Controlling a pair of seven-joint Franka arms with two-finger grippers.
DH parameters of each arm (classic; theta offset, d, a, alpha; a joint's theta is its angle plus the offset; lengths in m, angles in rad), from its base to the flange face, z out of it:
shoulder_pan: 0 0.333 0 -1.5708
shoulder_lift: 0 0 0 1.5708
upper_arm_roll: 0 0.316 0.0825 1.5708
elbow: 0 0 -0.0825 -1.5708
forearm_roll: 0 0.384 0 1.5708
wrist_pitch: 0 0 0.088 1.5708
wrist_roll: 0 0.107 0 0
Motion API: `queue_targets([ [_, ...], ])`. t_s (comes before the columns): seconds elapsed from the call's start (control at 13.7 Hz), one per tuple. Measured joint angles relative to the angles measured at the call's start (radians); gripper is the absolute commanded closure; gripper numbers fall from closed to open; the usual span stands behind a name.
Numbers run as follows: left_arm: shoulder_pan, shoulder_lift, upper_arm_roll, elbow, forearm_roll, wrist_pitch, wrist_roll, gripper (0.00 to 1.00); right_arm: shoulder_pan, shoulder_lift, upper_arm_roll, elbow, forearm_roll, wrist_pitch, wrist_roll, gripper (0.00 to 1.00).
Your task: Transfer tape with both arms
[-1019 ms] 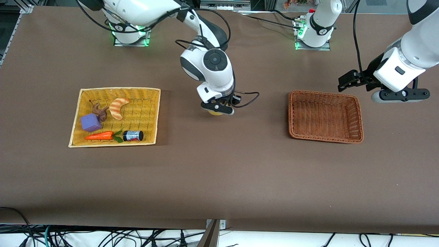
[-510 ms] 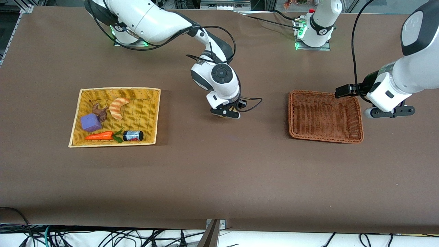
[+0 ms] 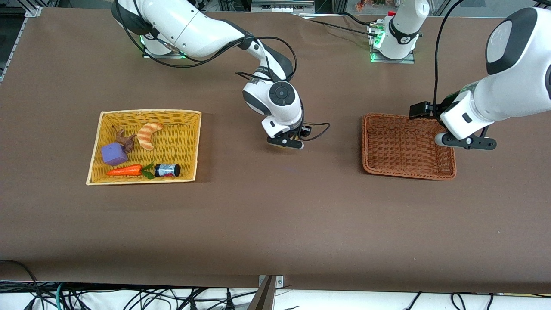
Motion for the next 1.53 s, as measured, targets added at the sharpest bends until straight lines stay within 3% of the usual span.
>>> queue_targets([
  [0.29,-0.016,0.022,0.0,-0.007,-0.024,0.002,0.003,0.01,-0.072,-0.129,0.005,0.138,0.0,-0.294,-0.137,0.0],
  [0.51,-0.076,0.065,-0.002,-0.023,-0.06,0.048,-0.091,0.02,-0.245,-0.295,0.0,0.151,0.04,-0.568,-0.513,0.0],
  [0.73,-0.203,0.134,-0.005,-0.063,-0.065,0.172,-0.223,0.02,-0.443,-0.363,-0.013,0.147,0.052,-0.769,-0.768,0.0],
  [0.95,-0.297,0.216,-0.006,-0.089,-0.171,0.262,-0.293,0.02,-0.558,-0.396,-0.064,0.146,0.053,-0.815,-0.911,0.0],
  [1.17,-0.326,0.281,-0.006,-0.124,-0.216,0.401,-0.32,0.02,-0.613,-0.448,-0.162,0.146,0.092,-0.834,-1.088,0.0],
  [1.53,-0.477,0.282,-0.022,-0.359,-0.217,0.794,-0.454,0.03,-0.757,-0.509,-0.292,0.143,0.289,-0.839,-1.317,0.0],
])
